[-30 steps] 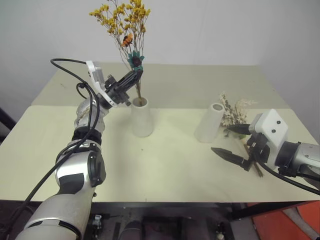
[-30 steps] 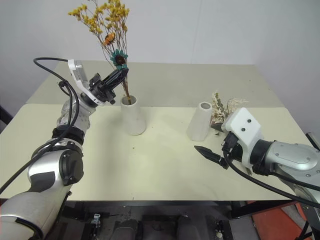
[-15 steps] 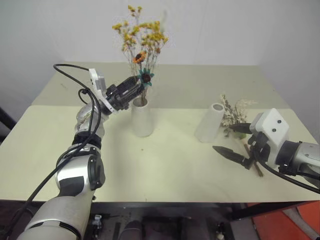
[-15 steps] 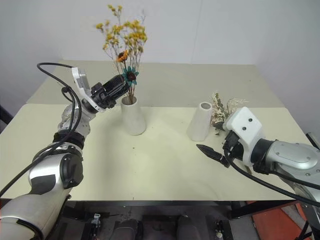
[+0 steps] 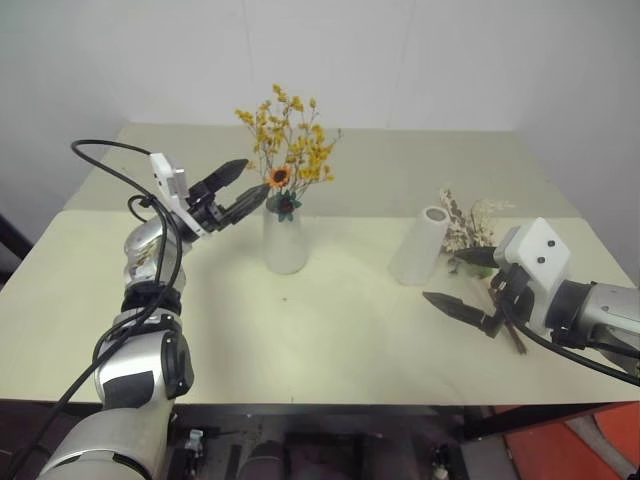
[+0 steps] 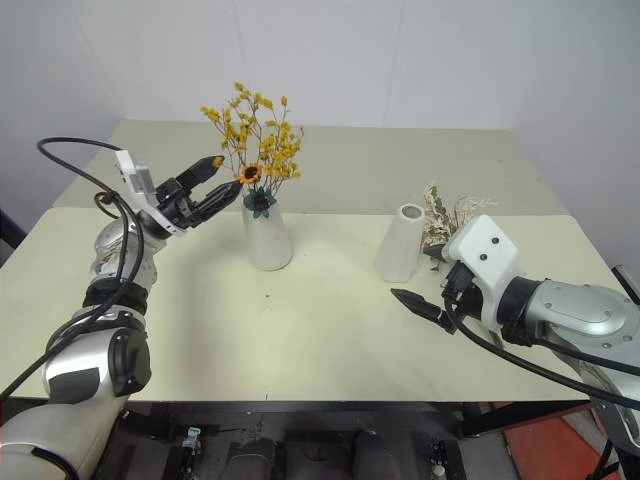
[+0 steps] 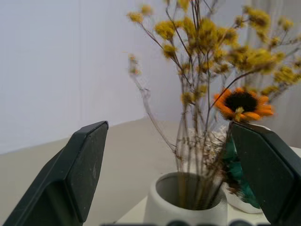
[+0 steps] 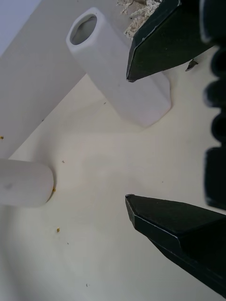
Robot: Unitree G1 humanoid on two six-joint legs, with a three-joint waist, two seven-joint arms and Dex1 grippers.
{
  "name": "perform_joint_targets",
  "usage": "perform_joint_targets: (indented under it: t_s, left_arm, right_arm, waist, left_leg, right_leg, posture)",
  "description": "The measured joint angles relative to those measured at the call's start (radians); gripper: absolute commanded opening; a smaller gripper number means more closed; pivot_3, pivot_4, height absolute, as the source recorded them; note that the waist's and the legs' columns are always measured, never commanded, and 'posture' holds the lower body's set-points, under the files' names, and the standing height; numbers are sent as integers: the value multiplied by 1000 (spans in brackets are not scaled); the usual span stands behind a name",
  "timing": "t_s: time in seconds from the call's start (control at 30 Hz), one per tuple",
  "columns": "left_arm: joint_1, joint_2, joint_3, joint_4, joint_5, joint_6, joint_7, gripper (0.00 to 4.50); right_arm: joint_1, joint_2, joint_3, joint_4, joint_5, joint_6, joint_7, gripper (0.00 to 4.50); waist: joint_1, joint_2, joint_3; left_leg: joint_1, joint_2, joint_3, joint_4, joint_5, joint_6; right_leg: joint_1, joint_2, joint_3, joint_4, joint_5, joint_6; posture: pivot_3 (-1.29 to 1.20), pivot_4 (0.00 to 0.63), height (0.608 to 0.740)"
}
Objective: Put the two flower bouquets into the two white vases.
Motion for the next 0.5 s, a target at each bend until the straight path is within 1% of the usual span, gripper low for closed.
perform_joint_targets:
  t_s: [0.1, 0.2, 0.33, 0.37, 0.5]
  left_arm:
    - [61, 19, -1, -126, -41, 67, -17, 4489]
    - [179, 60, -5, -334, -107, 186, -56, 4489]
    - [358, 142, 9, -630, -158, 285, -13, 4489]
    - [392, 166, 18, -690, -168, 314, 2, 4489]
    - [521, 331, 28, -964, -200, 455, 49, 4489]
  right_arm:
    - [0, 0, 1, 1, -8, -1, 2, 4500]
    - [0, 0, 1, 2, -8, -1, 1, 4500]
    - [8, 0, -14, -3, 3, 4, 0, 4500]
    - [10, 0, -21, -3, 8, 6, 1, 4500]
    - [35, -28, -88, 36, 11, 8, 24, 4500]
  waist:
    - [-2, 0, 0]
    - [-7, 0, 0]
    - [-3, 0, 0]
    - [-3, 0, 0]
    - [3, 0, 0]
  left_leg:
    - [0, 0, 0, 0, 0, 0]
    - [1, 1, 0, 0, 0, 0]
    - [1, 2, 0, 0, 0, 0]
    - [1, 2, 0, 0, 0, 0]
    - [1, 1, 1, 0, 0, 0]
  right_leg:
    - [0, 0, 0, 0, 0, 0]
    - [0, 1, 0, 0, 1, -1]
    - [0, 1, 0, 0, -1, 0]
    - [0, 1, 0, 0, -1, 1]
    - [1, 0, 0, -1, -3, 3]
  posture:
    - [0, 150, 740]
    - [0, 150, 740]
    - [0, 150, 740]
    - [0, 150, 740]
    - [0, 150, 740]
